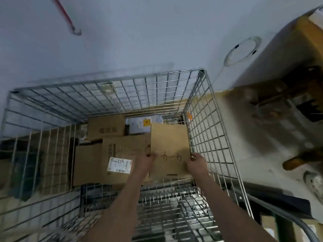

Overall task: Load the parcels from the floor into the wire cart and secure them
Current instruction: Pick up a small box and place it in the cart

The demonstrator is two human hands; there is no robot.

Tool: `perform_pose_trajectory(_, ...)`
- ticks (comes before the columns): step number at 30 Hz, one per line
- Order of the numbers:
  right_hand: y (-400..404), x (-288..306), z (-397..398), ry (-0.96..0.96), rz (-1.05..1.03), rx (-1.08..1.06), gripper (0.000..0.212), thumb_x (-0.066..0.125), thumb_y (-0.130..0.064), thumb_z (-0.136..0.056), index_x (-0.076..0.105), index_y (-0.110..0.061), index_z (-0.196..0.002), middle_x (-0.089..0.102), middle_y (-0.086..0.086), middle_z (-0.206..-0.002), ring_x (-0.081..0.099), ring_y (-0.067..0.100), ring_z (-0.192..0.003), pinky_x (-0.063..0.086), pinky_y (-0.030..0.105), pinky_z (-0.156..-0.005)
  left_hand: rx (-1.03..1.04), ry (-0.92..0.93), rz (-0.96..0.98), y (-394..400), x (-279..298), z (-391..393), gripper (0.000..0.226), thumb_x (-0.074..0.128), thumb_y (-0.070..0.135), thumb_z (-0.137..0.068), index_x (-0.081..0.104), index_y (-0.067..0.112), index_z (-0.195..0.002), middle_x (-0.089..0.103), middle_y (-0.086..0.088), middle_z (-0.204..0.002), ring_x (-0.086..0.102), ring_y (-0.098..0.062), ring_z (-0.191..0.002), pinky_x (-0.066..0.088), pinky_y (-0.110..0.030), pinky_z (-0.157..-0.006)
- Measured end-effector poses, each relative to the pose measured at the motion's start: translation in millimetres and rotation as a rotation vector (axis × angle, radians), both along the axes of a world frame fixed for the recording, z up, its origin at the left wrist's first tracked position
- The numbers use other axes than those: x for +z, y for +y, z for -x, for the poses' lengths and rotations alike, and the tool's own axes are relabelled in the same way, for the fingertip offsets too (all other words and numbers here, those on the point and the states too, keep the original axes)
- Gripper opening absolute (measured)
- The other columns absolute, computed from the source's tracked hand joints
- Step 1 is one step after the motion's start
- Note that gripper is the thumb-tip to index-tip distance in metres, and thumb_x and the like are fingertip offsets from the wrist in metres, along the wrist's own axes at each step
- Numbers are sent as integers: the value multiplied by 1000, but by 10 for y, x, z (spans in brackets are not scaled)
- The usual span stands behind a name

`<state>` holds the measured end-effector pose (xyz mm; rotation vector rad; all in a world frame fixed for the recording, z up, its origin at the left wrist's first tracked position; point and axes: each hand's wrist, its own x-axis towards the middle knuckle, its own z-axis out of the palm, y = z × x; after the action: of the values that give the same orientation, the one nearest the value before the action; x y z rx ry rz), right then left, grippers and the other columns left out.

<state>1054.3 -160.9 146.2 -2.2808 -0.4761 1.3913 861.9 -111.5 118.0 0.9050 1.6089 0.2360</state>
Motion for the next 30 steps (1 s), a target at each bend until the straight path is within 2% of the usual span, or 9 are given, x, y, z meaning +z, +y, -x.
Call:
perform_pose_trajectory(3, 242, -735, -159, 2, 42, 15, 49, 51, 2, -92, 49, -9, -139, 61, 9, -110, 54, 23, -94, 50, 35, -85, 30, -15, 19, 172, -982, -269, 41, 65, 59, -84, 63, 30, -111, 67, -2, -113, 65, -27, -107, 53, -53, -96)
perform_pose_trajectory(5, 348, -1285, -212, 53, 78, -43, 53, 51, 0, -88, 48, -9, -140, 60, 10, -112, 57, 26, -98, 53, 43, -93, 48, -34, 8, 310, -1473, -425, 41, 63, 55, -89, 60, 29, -120, 66, 0, -118, 63, -24, -109, 52, -51, -99)
perform_pose_trajectory(9, 401, -2273, -389, 111, 152, -115, 48, 54, -19, -87, 55, -9, -134, 64, 14, -118, 63, 32, -104, 55, 50, -92, 55, -62, -11, 540, -1963, -672, 42, 56, 34, -101, 51, 18, -139, 60, -5, -130, 57, -24, -119, 46, -37, -101)
perform_pose_trajectory(11, 465, -2666, -452, 192, 135, -207, 40, 56, -8, -89, 57, -13, -129, 64, 14, -118, 63, 32, -104, 58, 52, -86, 60, -41, -32, 700, -2241, -756, 38, 51, 24, -103, 51, 10, -139, 59, -9, -129, 56, -26, -118, 46, -35, -95)
perform_pose_trajectory(15, 684, -3136, -464, 385, -3, -539, 40, 61, 10, -87, 57, -15, -117, 61, 11, -111, 63, 28, -95, 60, 37, -73, -42, 59, -226, 1036, -2716, -875, 35, 50, 14, -102, 51, 12, -137, 56, -9, -134, 53, -27, -121, 45, -42, -101)
perform_pose_trajectory(18, 840, -3405, -483, 376, -104, -568, 50, 67, 7, -84, 53, -5, -130, 62, 17, -121, 64, 18, -86, 57, 22, -62, -15, 69, -273, 1268, -2997, -1015, 39, 50, 18, -103, 49, 12, -141, 55, -8, -138, 53, -26, -121, 45, -42, -102)
perform_pose_trajectory(21, 937, -3594, -485, 353, -86, -594, 48, 57, -2, -91, 45, 1, -138, 61, 21, -120, 65, 20, -80, 57, 32, -75, -76, 77, -253, 1399, -3168, -1148, 40, 46, 20, -105, 46, 13, -144, 55, -10, -139, 53, -30, -125, 45, -42, -104)
perform_pose_trajectory(26, 952, -3673, -465, 526, -51, -609, 47, 57, -8, -95, 45, -10, -140, 56, 13, -128, 66, 30, -105, 55, 32, -73, -115, 111, -237, 1358, -3419, -1253, 56, 44, 11, -101, 26, 26, -152, 47, -6, -137, 50, -22, -117, 45, -39, -98)
perform_pose_trajectory(30, 992, -3735, -497, 529, -52, -616, 54, 61, -14, -93, 43, -17, -144, 55, 11, -134, 68, 31, -102, 57, 35, -72, -96, 61, -215, 1282, -3470, -1267, 68, 44, 9, -101, 10, 27, -157, 33, -7, -150, 35, -13, -109, 32, -28, -90)
